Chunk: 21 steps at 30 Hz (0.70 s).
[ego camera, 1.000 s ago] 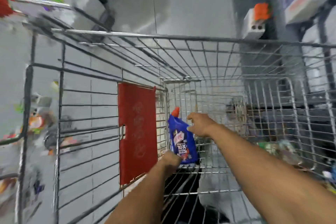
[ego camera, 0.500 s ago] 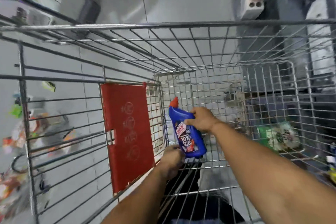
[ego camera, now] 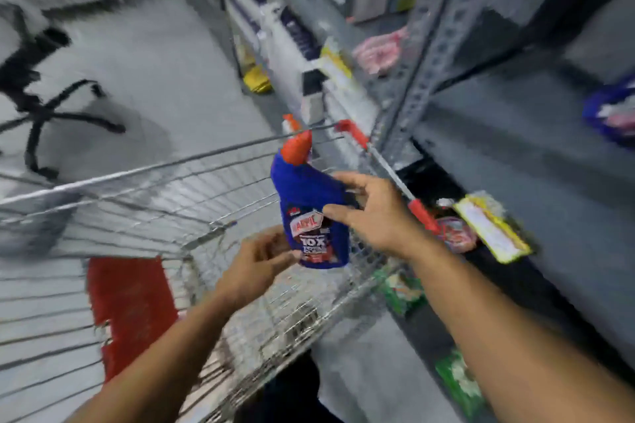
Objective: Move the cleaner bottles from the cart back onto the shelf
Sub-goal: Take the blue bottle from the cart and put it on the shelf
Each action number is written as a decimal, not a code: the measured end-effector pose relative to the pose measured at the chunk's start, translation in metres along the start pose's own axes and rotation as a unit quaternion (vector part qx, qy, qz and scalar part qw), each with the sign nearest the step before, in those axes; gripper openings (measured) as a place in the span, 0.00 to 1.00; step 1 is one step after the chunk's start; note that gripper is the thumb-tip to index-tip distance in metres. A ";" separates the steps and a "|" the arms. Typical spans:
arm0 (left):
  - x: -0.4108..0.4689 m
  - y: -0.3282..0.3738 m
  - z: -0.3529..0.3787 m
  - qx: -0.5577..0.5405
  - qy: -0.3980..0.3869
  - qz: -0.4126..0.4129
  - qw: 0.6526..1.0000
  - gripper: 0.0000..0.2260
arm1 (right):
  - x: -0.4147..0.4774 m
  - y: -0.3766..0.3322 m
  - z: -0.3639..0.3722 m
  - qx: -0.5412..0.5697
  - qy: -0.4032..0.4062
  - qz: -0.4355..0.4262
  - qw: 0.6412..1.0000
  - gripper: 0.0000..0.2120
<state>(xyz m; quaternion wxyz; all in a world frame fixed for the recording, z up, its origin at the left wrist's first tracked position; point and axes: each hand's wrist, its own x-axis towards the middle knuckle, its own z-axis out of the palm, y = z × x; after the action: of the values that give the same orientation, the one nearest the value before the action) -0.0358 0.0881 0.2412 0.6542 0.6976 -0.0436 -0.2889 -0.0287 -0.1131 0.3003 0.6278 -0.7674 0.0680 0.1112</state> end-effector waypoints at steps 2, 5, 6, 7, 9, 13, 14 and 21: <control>0.000 0.044 0.033 0.048 -0.053 0.075 0.995 0.12 | -0.053 -0.019 -0.040 0.025 0.092 -0.069 0.993 0.21; 0.012 0.096 0.083 0.114 -0.113 0.184 0.970 0.14 | -0.110 -0.037 -0.084 0.068 0.211 -0.137 0.966 0.23; 0.016 0.109 0.105 0.118 -0.140 0.208 0.961 0.15 | -0.128 -0.041 -0.098 0.075 0.251 -0.154 0.953 0.24; 0.022 0.121 0.129 0.118 -0.174 0.224 0.952 0.16 | -0.145 -0.043 -0.112 0.077 0.288 -0.166 0.940 0.24; 0.031 0.137 0.173 0.123 -0.238 0.237 0.934 0.18 | -0.172 -0.044 -0.136 0.068 0.357 -0.177 0.915 0.24; 0.061 0.144 0.241 0.158 -0.295 0.274 0.902 0.19 | -0.198 -0.030 -0.176 0.005 0.451 -0.157 0.879 0.24; 0.068 0.146 0.255 0.163 -0.298 0.282 0.897 0.18 | -0.202 -0.026 -0.183 -0.010 0.471 -0.151 0.869 0.23; 0.108 0.150 0.299 0.145 -0.274 0.272 0.911 0.17 | -0.201 0.004 -0.205 -0.012 0.555 -0.090 0.827 0.20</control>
<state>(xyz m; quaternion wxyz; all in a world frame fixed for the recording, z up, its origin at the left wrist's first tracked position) -0.0365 -0.2457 0.3514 0.5613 0.6394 -0.4507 -0.2700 -0.2062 -0.3213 0.3862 0.4820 -0.7101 0.3339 -0.3898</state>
